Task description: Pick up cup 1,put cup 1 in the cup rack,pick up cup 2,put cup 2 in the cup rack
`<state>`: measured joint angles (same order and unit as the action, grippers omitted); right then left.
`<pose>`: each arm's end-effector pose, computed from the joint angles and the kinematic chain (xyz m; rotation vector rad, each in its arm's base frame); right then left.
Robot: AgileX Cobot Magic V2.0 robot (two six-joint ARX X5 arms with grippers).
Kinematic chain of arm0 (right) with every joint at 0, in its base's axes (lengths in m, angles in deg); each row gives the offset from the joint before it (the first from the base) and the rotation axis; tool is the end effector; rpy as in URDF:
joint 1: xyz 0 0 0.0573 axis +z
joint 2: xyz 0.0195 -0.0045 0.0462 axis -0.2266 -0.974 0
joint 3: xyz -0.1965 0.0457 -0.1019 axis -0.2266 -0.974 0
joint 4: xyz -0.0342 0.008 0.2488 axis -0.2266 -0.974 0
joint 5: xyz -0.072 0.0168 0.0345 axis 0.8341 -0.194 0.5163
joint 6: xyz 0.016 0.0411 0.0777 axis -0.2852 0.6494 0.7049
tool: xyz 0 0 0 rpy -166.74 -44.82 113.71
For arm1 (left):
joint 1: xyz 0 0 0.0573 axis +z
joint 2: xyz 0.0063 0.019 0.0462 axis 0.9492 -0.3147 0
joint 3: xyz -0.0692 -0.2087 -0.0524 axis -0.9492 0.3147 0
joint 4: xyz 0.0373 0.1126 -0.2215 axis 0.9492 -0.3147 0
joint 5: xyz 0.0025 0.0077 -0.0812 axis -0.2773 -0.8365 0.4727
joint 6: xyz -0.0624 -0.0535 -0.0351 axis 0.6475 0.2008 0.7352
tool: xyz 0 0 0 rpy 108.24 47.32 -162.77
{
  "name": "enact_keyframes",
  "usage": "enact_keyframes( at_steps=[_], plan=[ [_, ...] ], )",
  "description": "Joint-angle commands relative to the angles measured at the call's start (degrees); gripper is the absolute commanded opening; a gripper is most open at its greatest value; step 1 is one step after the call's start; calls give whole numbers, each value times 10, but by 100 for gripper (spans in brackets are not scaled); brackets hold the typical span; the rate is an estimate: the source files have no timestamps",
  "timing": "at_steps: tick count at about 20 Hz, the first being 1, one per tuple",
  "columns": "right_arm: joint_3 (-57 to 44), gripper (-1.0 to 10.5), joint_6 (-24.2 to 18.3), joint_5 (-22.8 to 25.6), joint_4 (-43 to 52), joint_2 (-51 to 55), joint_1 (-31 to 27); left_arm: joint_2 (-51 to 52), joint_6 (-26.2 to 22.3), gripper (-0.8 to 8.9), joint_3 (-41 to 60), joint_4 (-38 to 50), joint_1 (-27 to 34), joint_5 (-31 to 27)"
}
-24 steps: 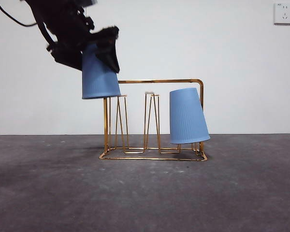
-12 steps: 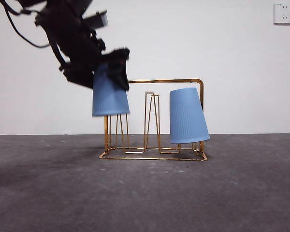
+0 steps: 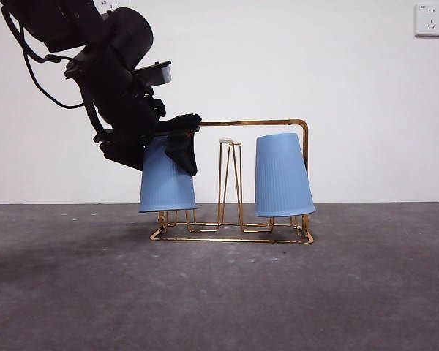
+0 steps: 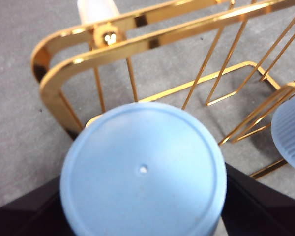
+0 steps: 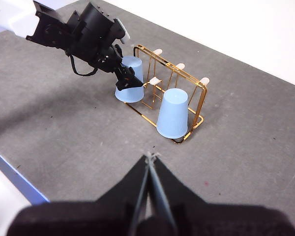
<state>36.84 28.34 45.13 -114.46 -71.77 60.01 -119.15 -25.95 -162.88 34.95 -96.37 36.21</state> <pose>0.0785 0.0635 0.4194 -0.2694 0.4316 0.6288 0.3907 -0.1838 0.1510 0.1323 0.6837 -0.4598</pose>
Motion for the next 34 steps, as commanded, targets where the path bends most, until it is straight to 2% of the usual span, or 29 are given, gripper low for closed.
enact_keyframes(
  at_steps=[1,2,3,13,18,23,24,25,27,34],
  plan=[
    [-5,-12,7,0,-13,2,0,-17,12,279,10,-39,-2,3],
    [-5,-12,6,0,-13,2,0,-17,17,456,10,-47,-2,5],
    [-5,-12,6,-1,-13,2,0,-16,19,558,10,-56,-2,12],
    [-5,-12,6,0,-13,2,0,41,19,567,10,-130,-2,25],
    [-5,-12,6,-1,-13,2,0,120,24,565,10,-249,-3,93],
    [-5,-6,7,-8,-13,2,0,254,32,559,10,-368,-5,188],
    [-5,1,7,-8,-13,2,0,285,32,526,10,-386,-5,209],
    [-5,1,6,-8,-13,2,0,317,32,398,10,-401,-5,226],
    [-5,1,6,-8,-13,2,0,380,32,5,10,-419,-5,248],
    [-5,0,7,-7,-13,2,0,532,32,-4,10,-425,-5,247]
  ],
)
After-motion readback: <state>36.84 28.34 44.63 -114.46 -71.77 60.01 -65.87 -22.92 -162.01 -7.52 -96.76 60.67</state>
